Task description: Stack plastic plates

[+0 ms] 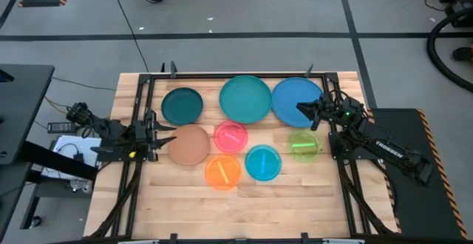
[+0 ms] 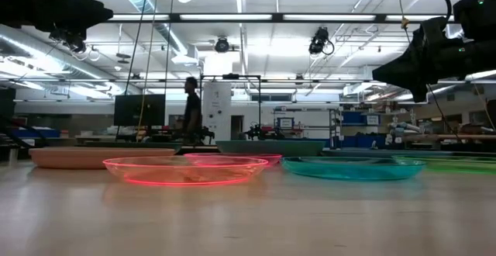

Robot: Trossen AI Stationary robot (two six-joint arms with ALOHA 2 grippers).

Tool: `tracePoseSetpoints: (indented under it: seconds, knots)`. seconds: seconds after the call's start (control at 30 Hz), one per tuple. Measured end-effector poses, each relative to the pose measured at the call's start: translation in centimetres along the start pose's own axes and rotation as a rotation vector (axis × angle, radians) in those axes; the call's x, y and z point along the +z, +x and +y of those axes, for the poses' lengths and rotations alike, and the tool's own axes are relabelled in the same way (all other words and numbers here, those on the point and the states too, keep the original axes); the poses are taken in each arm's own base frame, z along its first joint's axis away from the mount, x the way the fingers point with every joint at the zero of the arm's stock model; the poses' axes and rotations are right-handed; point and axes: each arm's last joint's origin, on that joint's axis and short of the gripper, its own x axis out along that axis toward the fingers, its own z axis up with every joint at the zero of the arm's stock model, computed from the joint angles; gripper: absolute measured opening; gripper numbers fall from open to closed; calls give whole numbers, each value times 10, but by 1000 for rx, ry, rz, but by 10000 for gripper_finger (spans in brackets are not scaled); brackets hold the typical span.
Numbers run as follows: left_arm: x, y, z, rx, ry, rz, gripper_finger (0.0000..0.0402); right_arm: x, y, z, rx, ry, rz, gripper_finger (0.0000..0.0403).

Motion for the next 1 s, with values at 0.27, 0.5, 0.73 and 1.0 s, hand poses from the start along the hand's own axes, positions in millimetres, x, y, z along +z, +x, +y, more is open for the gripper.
tracePoseSetpoints:
  seconds: [0.27, 0.5, 0.73, 1.0]
  knots:
    - [5, 0, 1, 8, -42, -48, 142, 0, 0, 0, 0, 0, 0, 77]
    - [19, -2, 5, 15, -296, -176, 142, 0, 0, 0, 0, 0, 0, 77]
    - [22, -2, 6, 17, -317, -202, 142, 0, 0, 0, 0, 0, 0, 77]
    - [22, -2, 6, 10, -389, -205, 142, 10, -1, 2, -20, 48, -115, 77]
